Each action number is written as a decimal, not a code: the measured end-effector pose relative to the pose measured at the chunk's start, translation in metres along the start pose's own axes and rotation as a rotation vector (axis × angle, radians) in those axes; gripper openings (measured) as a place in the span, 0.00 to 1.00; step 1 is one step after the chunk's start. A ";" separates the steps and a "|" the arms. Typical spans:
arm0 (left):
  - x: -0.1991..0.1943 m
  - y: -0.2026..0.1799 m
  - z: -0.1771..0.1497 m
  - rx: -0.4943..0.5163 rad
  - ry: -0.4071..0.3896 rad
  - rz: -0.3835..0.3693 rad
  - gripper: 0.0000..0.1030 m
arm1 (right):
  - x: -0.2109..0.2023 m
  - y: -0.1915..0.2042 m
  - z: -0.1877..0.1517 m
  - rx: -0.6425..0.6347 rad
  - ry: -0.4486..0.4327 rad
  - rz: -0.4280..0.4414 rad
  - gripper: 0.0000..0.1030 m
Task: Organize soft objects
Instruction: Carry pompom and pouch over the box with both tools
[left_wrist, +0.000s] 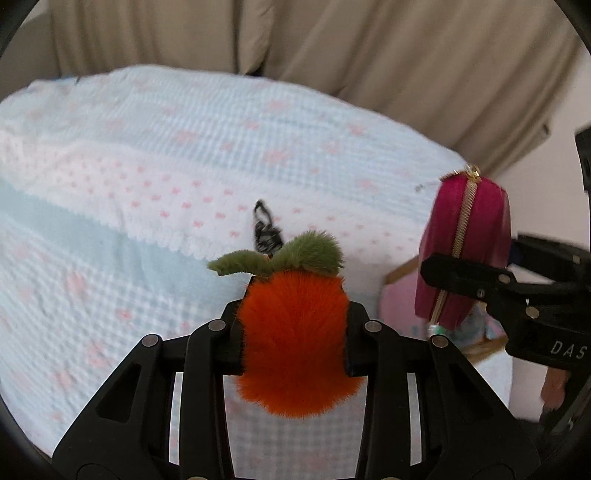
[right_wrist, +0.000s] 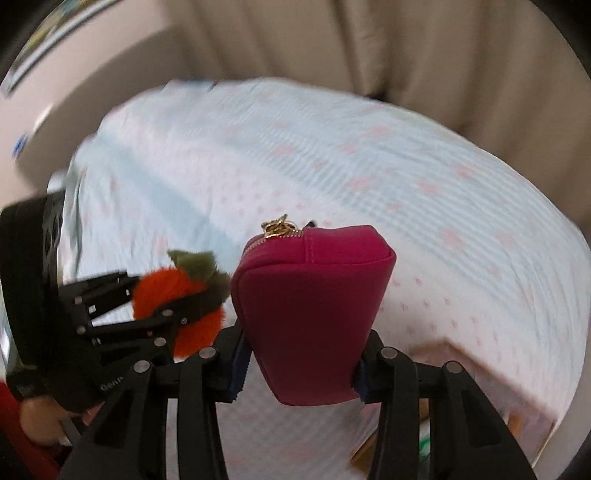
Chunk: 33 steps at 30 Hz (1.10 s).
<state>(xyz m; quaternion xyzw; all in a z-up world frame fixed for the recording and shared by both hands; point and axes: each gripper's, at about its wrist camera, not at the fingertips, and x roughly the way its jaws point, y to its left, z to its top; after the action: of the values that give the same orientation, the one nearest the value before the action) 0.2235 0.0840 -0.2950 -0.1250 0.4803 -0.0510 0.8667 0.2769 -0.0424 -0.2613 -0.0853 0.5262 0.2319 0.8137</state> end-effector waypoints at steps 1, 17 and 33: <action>-0.012 -0.006 0.004 0.017 -0.006 -0.012 0.30 | -0.016 0.003 -0.004 0.056 -0.023 -0.013 0.40; -0.083 -0.154 0.005 0.209 -0.052 -0.078 0.30 | -0.165 -0.060 -0.104 0.492 -0.201 -0.219 0.40; 0.032 -0.285 -0.036 0.193 0.121 -0.062 0.30 | -0.162 -0.203 -0.184 0.576 -0.117 -0.181 0.40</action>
<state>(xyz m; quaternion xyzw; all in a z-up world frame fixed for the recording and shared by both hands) 0.2190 -0.2037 -0.2637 -0.0523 0.5205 -0.1314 0.8421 0.1671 -0.3380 -0.2166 0.1157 0.5128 0.0044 0.8506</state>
